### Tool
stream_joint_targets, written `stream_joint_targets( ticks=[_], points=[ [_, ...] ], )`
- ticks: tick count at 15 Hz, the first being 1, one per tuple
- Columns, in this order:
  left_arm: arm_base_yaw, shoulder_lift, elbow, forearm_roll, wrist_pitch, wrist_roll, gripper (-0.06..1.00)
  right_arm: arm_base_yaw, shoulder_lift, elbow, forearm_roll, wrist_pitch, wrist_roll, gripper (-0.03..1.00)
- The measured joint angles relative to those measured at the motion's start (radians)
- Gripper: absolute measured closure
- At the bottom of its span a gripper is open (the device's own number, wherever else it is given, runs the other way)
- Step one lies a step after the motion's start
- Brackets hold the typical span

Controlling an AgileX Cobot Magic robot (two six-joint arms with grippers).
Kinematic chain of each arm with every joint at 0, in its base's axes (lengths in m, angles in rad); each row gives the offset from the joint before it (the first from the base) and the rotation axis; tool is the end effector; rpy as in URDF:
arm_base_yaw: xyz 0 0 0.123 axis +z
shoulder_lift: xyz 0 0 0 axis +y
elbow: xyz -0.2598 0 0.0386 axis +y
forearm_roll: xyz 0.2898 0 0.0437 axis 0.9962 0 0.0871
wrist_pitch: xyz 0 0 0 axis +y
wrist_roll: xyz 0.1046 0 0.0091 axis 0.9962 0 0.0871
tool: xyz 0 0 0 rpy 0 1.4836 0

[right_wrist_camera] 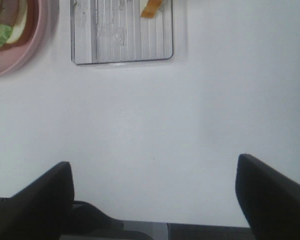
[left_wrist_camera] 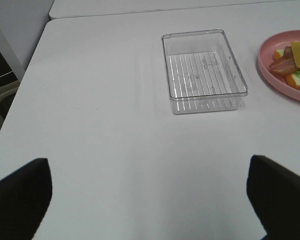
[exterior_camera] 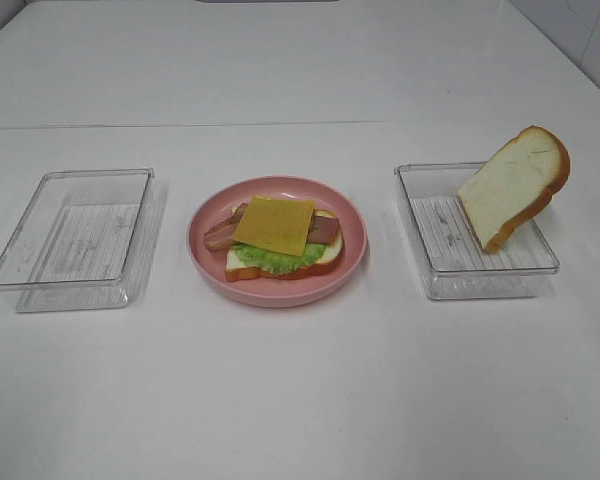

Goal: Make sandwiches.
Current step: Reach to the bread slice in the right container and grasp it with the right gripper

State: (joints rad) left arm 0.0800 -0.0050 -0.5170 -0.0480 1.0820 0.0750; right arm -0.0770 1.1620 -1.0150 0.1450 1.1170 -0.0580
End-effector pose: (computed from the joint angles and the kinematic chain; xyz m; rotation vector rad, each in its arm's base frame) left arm 0.0630 0.0006 0.2949 -0.0016 2.0429 0.0395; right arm 0.2658 -0.0068 0.2815 0.0774 2.7342 0.1586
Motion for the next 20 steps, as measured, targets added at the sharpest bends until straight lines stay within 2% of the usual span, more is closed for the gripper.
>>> stream_joint_targets(
  ticks=[9,11,16,20],
  points=[
    [0.000,0.000,0.000,0.000,0.000,0.000,-0.04,0.000,0.591,-0.491,0.000,-0.024,-0.045,0.12],
    [0.000,0.000,0.000,0.000,0.000,0.000,-0.04,0.000,0.660,-0.568,0.000,-0.012,-0.052,0.12],
    [0.000,0.000,0.000,0.000,-0.001,0.000,-0.04,0.000,0.909,-0.817,0.003,0.085,-0.079,0.12],
    [0.000,0.000,0.000,0.000,-0.001,0.000,-0.04,-0.011,0.994,-0.857,0.020,0.087,-0.081,0.12]
  ],
)
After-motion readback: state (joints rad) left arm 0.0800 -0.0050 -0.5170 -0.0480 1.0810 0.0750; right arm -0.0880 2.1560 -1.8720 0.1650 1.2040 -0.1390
